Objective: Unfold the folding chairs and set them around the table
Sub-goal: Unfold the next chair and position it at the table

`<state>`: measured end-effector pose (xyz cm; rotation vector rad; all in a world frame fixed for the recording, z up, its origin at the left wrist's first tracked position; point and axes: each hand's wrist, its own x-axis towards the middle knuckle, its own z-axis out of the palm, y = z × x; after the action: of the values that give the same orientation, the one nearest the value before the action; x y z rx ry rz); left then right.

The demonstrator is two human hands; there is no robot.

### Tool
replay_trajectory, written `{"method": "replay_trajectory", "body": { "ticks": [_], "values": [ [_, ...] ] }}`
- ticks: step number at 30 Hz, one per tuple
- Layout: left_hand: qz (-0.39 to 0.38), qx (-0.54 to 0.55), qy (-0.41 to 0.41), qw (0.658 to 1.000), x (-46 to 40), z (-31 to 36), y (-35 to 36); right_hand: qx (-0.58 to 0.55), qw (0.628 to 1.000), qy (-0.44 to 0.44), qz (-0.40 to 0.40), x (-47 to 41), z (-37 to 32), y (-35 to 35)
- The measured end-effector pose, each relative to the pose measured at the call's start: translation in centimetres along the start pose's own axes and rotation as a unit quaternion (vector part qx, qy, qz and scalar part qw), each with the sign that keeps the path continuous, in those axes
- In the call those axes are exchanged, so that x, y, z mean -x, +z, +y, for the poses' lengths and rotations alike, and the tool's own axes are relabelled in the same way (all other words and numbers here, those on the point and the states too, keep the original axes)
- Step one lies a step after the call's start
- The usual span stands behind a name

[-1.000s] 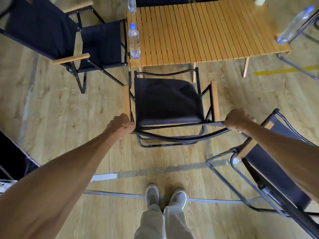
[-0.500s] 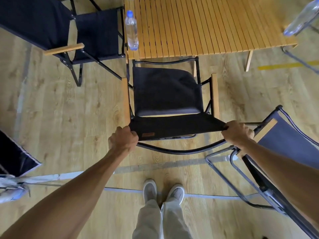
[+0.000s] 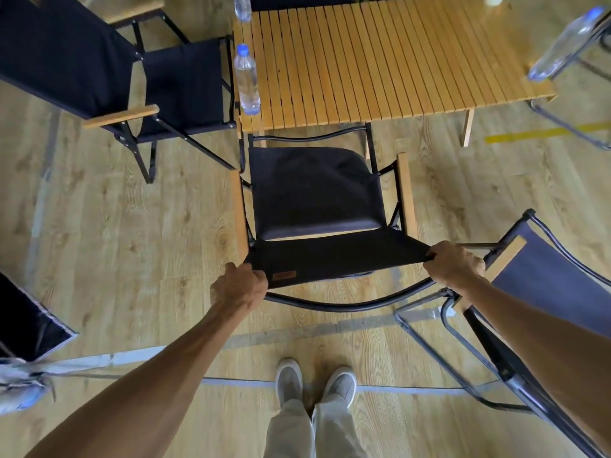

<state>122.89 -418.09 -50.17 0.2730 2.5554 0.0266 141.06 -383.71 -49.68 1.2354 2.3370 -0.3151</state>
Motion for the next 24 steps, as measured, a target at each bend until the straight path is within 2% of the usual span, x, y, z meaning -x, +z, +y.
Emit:
{"method": "replay_trajectory", "body": {
  "ticks": [19, 21, 24],
  "values": [
    [-0.038, 0.019, 0.025, 0.999, 2.4, 0.8, 0.2, -0.003, 0.999, 0.034, -0.004, 0.9, 2.6, 1.0],
    [-0.044, 0.011, 0.024, 0.999, 2.4, 0.7, 0.1, -0.018, 0.999, 0.008, -0.043, 0.9, 3.2, 0.7],
    [-0.045, -0.052, 0.035, 0.997, 2.9, 1.5, -0.5, -0.052, 0.983, -0.063, -0.162, 1.2, 4.2, -1.1]
  ]
}}
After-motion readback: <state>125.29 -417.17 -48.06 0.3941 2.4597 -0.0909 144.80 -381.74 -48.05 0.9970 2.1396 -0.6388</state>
